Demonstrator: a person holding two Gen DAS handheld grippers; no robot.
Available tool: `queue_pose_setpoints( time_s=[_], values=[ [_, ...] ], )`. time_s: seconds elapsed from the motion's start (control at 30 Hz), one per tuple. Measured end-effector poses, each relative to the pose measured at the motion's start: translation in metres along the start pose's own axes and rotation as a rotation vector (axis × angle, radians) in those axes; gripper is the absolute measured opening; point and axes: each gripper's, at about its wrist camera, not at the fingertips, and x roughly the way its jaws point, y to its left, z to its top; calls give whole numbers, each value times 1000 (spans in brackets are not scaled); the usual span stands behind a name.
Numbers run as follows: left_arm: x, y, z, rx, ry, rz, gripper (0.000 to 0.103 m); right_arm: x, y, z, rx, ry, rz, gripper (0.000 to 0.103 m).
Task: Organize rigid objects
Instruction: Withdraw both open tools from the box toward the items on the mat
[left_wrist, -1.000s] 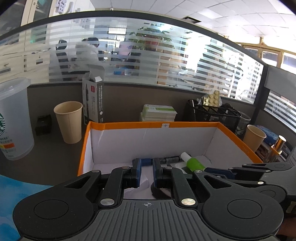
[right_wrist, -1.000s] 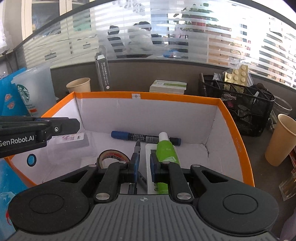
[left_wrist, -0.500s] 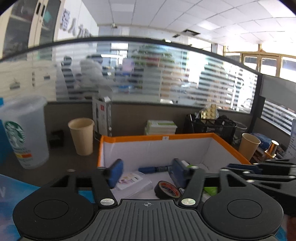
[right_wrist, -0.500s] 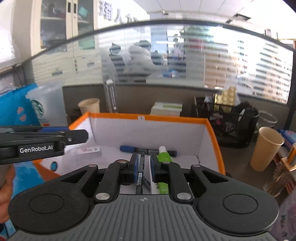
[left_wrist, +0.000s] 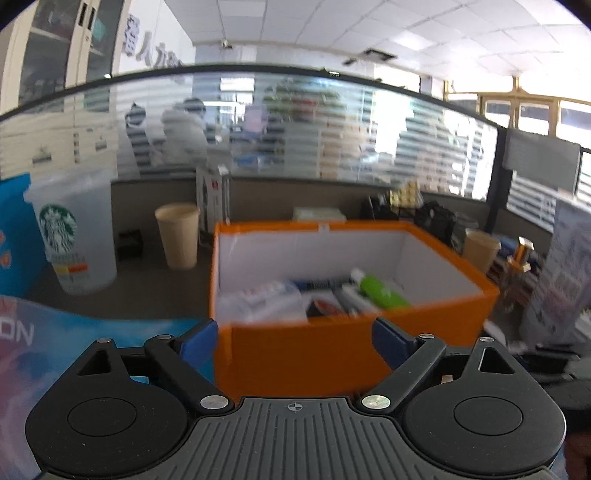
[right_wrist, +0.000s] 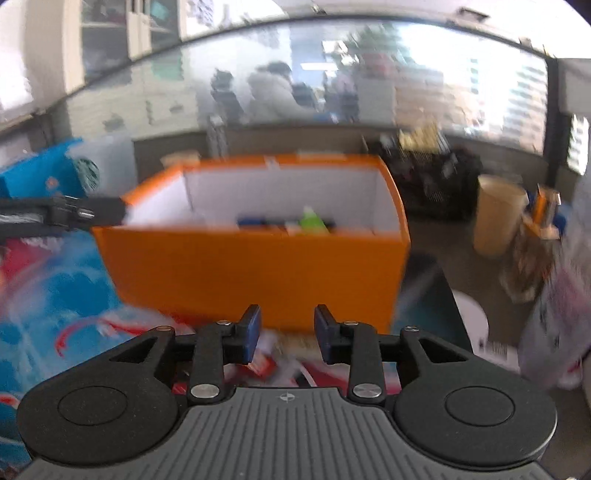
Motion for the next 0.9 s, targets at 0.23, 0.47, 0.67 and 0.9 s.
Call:
queue_pose_setpoints(
  time_s=[0.23, 0.47, 0.67, 0.9],
  values=[
    [9, -8, -20, 35, 69, 5, 92, 28, -20, -7, 72, 33, -9, 43],
    [15, -2, -26, 15, 91, 33, 92, 35, -5, -6, 91, 11, 13, 74],
    [16, 3, -30, 15, 111, 37, 92, 44, 19, -9, 1, 6, -60, 73],
    [17, 3, -35, 27, 135, 26, 92, 49, 29, -15, -100, 14, -142, 71]
  ],
)
